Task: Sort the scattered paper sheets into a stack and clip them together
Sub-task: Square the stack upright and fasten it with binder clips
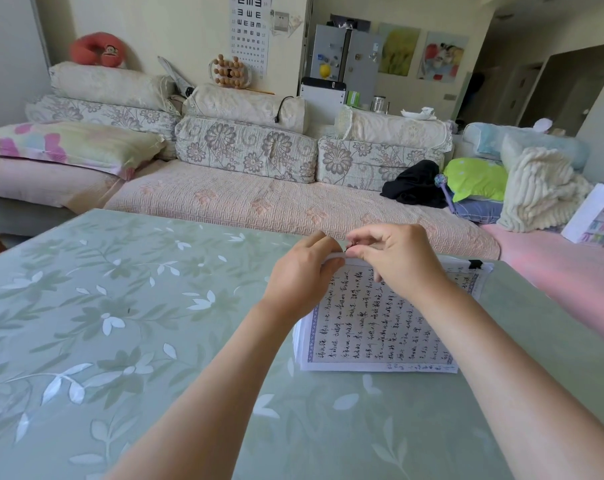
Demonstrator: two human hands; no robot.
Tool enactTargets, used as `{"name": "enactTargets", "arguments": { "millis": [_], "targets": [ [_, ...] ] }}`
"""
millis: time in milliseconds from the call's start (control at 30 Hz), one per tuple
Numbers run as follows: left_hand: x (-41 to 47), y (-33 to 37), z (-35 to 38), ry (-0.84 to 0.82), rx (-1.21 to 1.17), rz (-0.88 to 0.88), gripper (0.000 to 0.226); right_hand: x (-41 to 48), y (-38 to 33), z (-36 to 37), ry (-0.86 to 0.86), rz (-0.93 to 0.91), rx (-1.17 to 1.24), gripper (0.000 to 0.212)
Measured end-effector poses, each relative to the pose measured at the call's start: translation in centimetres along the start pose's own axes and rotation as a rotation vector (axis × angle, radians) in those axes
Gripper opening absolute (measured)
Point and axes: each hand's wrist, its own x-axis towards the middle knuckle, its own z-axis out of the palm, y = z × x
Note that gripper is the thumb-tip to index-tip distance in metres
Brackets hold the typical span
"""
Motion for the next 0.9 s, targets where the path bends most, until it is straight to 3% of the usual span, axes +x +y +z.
{"name": "enactTargets", "arguments": {
  "millis": [67,367,533,700,900],
  "targets": [
    [0.0,0.1,0.0,0.002,-0.011,0.004,0.011,0.2,0.0,-0.3,-0.037,0.118,0.104,0.037],
    [0.0,0.1,0.0,-0.01,-0.009,-0.008,0.01,0.9,0.1,-0.8,-0.08,0.251,0.134,0.023],
    [0.1,-0.1,0.0,-0.012,-0.013,-0.005,0.011,0.3,0.0,-0.7,-0.013,0.075,0.049,0.006],
    [0.1,-0.1,0.1,0.006,-0.014,-0.002,0.012,0.0,0.3,0.3,0.037,-0.177,-0.071,0.004],
    [-0.1,-0.2,0.3,0.036,0.013,0.039,0.017,0.8,0.6,0.1,-0.021,-0.133,-0.11,0.003]
  ]
}}
